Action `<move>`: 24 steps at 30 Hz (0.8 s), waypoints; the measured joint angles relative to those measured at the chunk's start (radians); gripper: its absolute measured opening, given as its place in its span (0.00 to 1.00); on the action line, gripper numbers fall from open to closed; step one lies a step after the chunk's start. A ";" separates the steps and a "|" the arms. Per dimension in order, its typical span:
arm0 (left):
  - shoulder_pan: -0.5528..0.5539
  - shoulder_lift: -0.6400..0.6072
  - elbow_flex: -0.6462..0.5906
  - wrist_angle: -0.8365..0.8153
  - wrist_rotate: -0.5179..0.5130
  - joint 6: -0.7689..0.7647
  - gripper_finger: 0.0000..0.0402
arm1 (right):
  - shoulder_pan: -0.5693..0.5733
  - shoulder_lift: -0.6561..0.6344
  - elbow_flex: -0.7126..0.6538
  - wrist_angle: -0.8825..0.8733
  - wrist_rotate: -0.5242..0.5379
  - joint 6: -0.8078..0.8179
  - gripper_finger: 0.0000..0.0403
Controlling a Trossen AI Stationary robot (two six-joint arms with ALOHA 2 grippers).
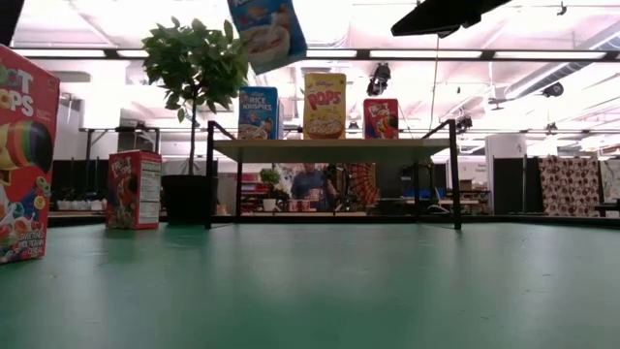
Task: Stack cereal on shelf
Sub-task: Put the blue cereal box on the shelf
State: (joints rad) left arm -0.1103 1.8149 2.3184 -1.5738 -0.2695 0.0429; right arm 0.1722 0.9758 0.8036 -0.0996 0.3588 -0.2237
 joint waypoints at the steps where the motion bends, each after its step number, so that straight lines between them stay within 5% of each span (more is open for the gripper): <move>1: 0.021 0.000 0.016 0.002 0.000 0.025 0.40 | 0.000 0.000 0.000 0.000 0.000 0.000 0.08; 24: 0.435 -0.002 -0.093 0.002 0.119 0.375 0.40 | 0.000 0.000 0.000 -0.027 0.000 0.043 0.08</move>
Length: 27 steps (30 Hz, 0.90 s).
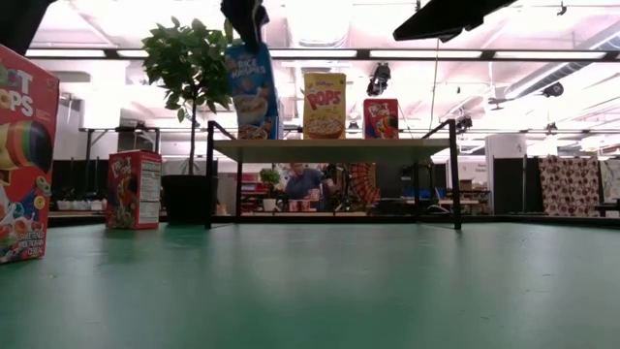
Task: Stack cereal on shelf
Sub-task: Put the blue cereal box on the shelf
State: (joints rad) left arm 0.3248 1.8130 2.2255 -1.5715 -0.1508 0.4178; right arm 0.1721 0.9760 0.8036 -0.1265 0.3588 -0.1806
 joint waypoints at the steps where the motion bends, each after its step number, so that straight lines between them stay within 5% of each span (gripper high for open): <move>1: 0.007 0.000 -0.012 0.000 0.012 0.008 0.40 | 0.000 0.000 0.000 -0.001 0.000 0.002 0.08; 27: 0.053 -0.002 -0.108 0.006 0.025 0.097 0.40 | 0.000 0.000 -0.003 -0.014 0.000 0.007 0.08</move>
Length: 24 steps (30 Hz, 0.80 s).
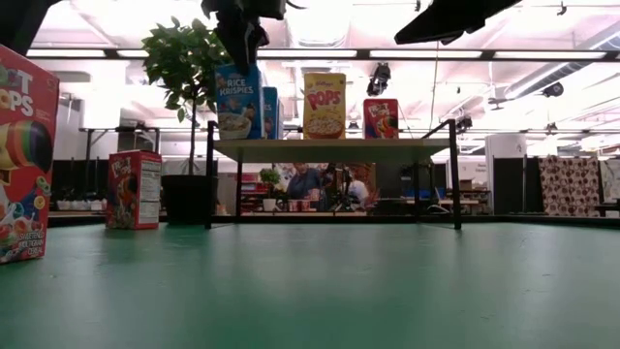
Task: Stack cereal on shelf
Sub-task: Put the blue cereal box on the shelf
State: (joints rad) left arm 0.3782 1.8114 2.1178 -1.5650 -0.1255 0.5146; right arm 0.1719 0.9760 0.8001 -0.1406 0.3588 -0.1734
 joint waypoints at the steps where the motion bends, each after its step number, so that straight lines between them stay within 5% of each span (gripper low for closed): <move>1: 0.000 0.000 0.000 0.002 0.000 0.000 0.40 | 0.000 0.000 0.000 0.000 0.000 0.000 0.08; 24: 0.006 0.002 0.000 0.042 0.004 -0.016 0.40 | 0.000 0.000 0.000 0.000 0.000 -0.003 0.08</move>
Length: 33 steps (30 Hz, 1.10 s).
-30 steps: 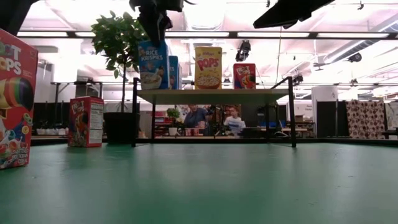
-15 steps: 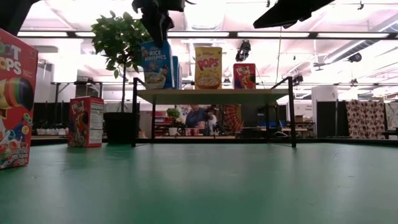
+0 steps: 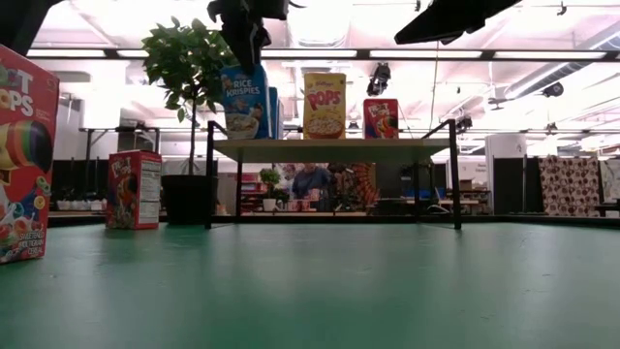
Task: Stack cereal on shelf
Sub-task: Put the blue cereal box on the shelf
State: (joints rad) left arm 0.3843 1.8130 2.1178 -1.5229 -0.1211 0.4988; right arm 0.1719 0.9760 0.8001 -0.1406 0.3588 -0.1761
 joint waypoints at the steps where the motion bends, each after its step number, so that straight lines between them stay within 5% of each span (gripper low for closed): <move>1: 0.000 0.000 0.000 0.002 0.000 0.000 0.40 | 0.000 0.000 0.000 0.000 0.000 0.000 0.08; 23: 0.004 0.000 0.000 0.016 0.001 0.006 0.40 | 0.000 0.000 0.000 0.000 0.000 0.001 0.08; 33: 0.004 0.000 0.000 0.017 0.001 -0.004 0.49 | 0.000 0.000 0.000 0.000 0.000 0.001 0.08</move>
State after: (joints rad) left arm 0.3885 1.8130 2.1178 -1.5061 -0.1204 0.4950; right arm 0.1719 0.9760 0.8001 -0.1410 0.3588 -0.1753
